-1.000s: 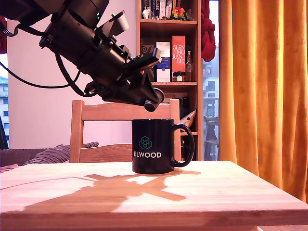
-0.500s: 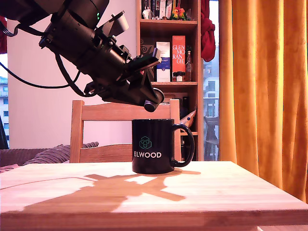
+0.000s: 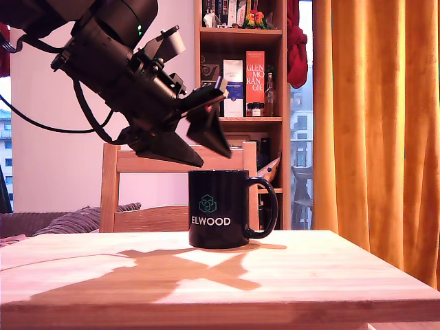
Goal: Pick up the coffee capsules on the table and drop them inside the coffee cup
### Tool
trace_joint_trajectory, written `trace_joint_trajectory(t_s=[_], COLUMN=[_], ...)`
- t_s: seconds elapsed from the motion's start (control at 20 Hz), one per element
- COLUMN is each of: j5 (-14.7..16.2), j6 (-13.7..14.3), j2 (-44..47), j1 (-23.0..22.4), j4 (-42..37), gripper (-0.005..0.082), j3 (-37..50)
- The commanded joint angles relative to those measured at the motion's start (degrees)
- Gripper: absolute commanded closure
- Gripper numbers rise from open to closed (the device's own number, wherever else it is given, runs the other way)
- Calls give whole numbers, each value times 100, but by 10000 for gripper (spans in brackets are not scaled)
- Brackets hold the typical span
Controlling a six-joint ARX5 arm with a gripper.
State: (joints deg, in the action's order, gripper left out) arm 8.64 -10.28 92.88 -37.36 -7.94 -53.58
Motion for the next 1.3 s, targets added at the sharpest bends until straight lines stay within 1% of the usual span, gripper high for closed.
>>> trace_joint_trajectory(t_s=[0.0,0.15,0.25,0.3,0.35,0.45,0.5,0.65,0.9,0.95,1.0,1.05,1.2,1.25], j5=[138,238,356,450,481,549,551,616,612,612,605,603,568,538], j6=[28,28,24,24,24,28,28,26,96,179,190,304,398,476], j2=[127,116,70,2,-57,-232,-332,-695,-1215,-1276,-1346,-1414,-1657,-1751], j1=[-15,-15,-15,-15,-22,-31,-31,-31,-28,-26,-24,-26,-2,33], j4=[-70,-63,-57,-35,-26,-50,-72,35,170,286,378,422,544,627], gripper=[253,267,345,417,514,747,792,789,789,789,789,789,789,789], j3=[-13,-13,-13,-13,-13,-13,-13,-13,-13,-13,-13,-13,-11,-11])
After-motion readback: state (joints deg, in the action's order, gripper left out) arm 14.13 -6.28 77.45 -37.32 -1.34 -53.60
